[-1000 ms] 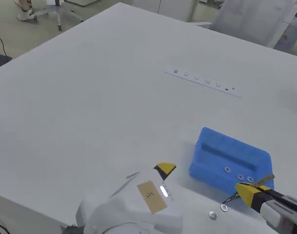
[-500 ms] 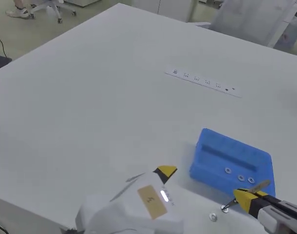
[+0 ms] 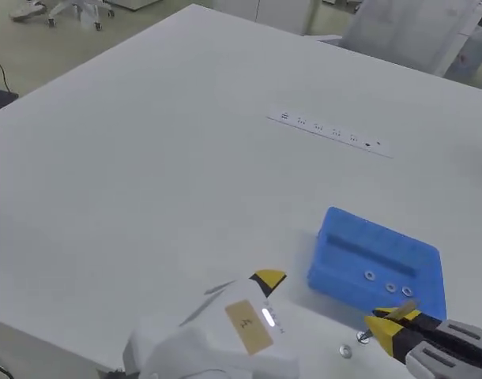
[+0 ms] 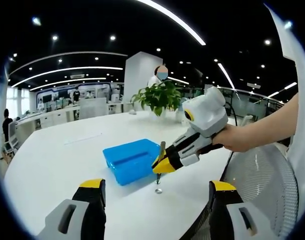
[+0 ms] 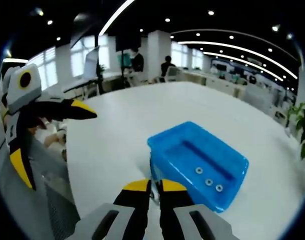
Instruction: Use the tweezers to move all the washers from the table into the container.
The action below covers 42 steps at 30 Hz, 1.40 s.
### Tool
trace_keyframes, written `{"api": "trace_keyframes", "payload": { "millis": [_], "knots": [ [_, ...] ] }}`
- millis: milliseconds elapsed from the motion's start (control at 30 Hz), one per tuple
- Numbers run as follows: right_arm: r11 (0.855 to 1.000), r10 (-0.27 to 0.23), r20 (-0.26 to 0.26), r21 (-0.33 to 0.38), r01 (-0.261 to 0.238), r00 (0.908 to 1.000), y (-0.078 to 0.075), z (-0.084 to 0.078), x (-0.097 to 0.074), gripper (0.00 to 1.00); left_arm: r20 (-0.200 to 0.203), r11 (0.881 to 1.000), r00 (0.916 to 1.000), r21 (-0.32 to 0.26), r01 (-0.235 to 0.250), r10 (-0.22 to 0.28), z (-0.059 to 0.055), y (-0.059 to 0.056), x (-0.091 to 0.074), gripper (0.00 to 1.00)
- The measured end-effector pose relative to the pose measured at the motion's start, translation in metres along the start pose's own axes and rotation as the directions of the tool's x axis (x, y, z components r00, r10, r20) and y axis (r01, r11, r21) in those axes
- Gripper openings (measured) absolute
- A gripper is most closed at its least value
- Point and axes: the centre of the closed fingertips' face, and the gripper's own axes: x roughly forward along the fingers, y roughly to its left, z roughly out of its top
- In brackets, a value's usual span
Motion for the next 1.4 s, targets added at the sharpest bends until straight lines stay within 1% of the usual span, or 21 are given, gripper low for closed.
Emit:
{"api": "trace_keyframes", "payload": {
  "millis": [67,133,200,233,300,400,467,567,667,767,800,867,1000,1100,1200,1300,1400],
  "knots": [
    [1.000,0.003,0.006,0.018,-0.003,1.0000,-0.003,0.000,0.000,0.03,0.005,1.000,1.0000,-0.001,0.002,-0.002,0.001,-0.001,0.000,0.87],
    [0.999,-0.004,-0.001,0.034,0.004,1.0000,-0.005,-0.001,0.001,0.03,0.017,1.000,0.9998,-0.006,0.007,-0.007,0.003,-0.001,-0.001,0.87],
    [0.999,-0.003,-0.001,0.043,0.003,1.0000,-0.007,-0.001,0.001,0.03,0.015,1.000,0.9999,-0.005,0.005,-0.005,0.003,-0.001,-0.001,0.87],
    [0.998,-0.011,0.009,0.055,0.010,0.9999,-0.009,0.000,0.001,0.02,0.015,1.000,0.9999,-0.005,0.005,-0.005,0.003,-0.001,-0.001,0.87],
    [0.993,-0.019,0.026,0.118,0.016,0.9995,-0.012,0.001,0.003,0.02,0.018,1.000,0.9998,-0.004,0.004,-0.004,0.003,-0.001,-0.001,0.87],
    [0.990,-0.047,0.021,0.133,0.044,0.9986,-0.016,0.001,0.002,0.03,0.017,1.000,0.9999,-0.007,0.002,-0.002,0.003,-0.001,-0.001,0.87],
    [0.988,-0.052,0.032,0.145,0.047,0.9982,-0.016,0.003,0.001,0.03,0.015,1.000,0.9999,-0.007,0.000,0.000,0.002,0.000,-0.001,0.87],
    [0.985,-0.050,0.062,0.167,0.039,0.9968,-0.016,0.012,-0.002,0.03,0.014,1.000,0.9999,-0.004,0.002,-0.002,0.002,0.000,-0.001,0.87],
    [0.982,-0.062,0.084,0.183,0.046,0.9945,-0.019,0.022,-0.008,0.03,0.010,1.000,1.0000,-0.002,0.003,-0.003,0.001,0.000,-0.001,0.87],
    [0.976,-0.072,0.127,0.212,0.043,0.9893,-0.022,0.037,-0.016,0.03,0.011,1.000,0.9999,-0.004,0.005,-0.005,0.001,-0.001,-0.001,0.87],
    [0.975,-0.072,0.132,0.216,0.042,0.9886,-0.023,0.039,-0.017,0.03,0.009,1.000,0.9999,-0.002,0.004,-0.004,0.001,0.000,-0.001,0.87],
    [0.975,-0.079,0.157,0.220,0.043,0.9844,-0.026,0.049,-0.022,0.03,0.008,1.000,0.9999,-0.001,0.006,-0.006,0.001,-0.001,-0.001,0.86],
    [0.972,-0.088,0.187,0.230,0.043,0.9784,-0.032,0.061,-0.024,0.03,0.008,1.000,1.0000,-0.001,0.005,-0.005,0.000,-0.001,-0.001,0.86],
    [0.972,-0.087,0.199,0.231,0.040,0.9762,-0.037,0.068,-0.022,0.03,0.003,1.000,1.0000,0.001,0.005,-0.005,0.000,-0.001,0.000,0.86],
    [0.971,-0.088,0.203,0.236,0.038,0.9753,-0.045,0.073,-0.015,0.03,0.001,1.000,1.0000,0.000,0.006,-0.006,0.000,-0.001,0.000,0.86],
    [0.971,-0.087,0.199,0.237,0.038,0.9762,-0.051,0.074,-0.008,0.03,0.000,1.000,1.0000,0.003,0.003,-0.003,-0.001,-0.001,0.000,0.86],
    [0.970,-0.084,0.186,0.240,0.038,0.9789,-0.060,0.073,0.004,0.03,-0.003,1.000,1.0000,0.003,0.002,-0.002,-0.001,0.000,0.000,0.86]
  ]
}}
